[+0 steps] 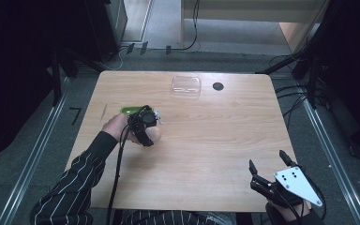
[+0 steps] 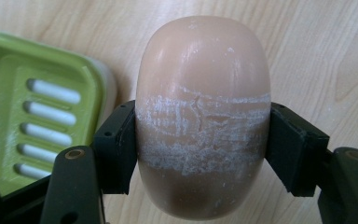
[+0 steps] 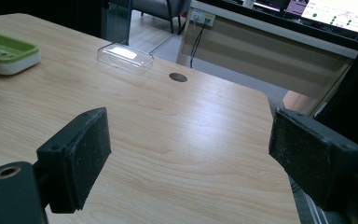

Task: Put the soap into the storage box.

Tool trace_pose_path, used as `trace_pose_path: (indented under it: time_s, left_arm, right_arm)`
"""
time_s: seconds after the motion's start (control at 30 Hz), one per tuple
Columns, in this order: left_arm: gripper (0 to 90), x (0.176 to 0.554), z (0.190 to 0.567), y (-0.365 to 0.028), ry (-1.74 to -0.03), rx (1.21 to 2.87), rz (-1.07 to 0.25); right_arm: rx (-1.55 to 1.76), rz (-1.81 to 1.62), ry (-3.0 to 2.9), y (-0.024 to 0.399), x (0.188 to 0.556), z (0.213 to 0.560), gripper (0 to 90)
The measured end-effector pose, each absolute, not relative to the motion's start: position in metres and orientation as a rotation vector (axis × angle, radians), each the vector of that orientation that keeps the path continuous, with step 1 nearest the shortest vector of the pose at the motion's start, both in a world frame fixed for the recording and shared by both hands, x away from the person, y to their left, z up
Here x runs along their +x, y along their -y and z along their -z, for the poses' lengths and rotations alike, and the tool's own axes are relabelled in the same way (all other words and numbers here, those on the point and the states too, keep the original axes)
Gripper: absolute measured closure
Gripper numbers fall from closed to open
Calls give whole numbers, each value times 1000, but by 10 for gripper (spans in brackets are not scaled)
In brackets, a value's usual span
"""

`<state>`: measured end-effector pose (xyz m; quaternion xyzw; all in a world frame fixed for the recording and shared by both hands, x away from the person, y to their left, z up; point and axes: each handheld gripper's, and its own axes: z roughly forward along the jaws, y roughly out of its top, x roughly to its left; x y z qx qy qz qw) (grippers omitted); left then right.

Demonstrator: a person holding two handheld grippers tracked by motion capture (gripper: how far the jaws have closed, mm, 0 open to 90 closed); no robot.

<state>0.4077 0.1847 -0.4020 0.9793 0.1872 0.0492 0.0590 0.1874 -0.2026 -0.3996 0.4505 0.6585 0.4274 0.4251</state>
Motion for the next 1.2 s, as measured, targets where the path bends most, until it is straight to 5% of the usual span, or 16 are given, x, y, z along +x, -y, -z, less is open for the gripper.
trace_pose_path:
  time_s: [1.2]
  left_arm:
    - [332, 433, 394, -203, -619, 2942, -223]
  right_arm:
    - [1099, -1086, -1674, 197, 196, 399, 134]
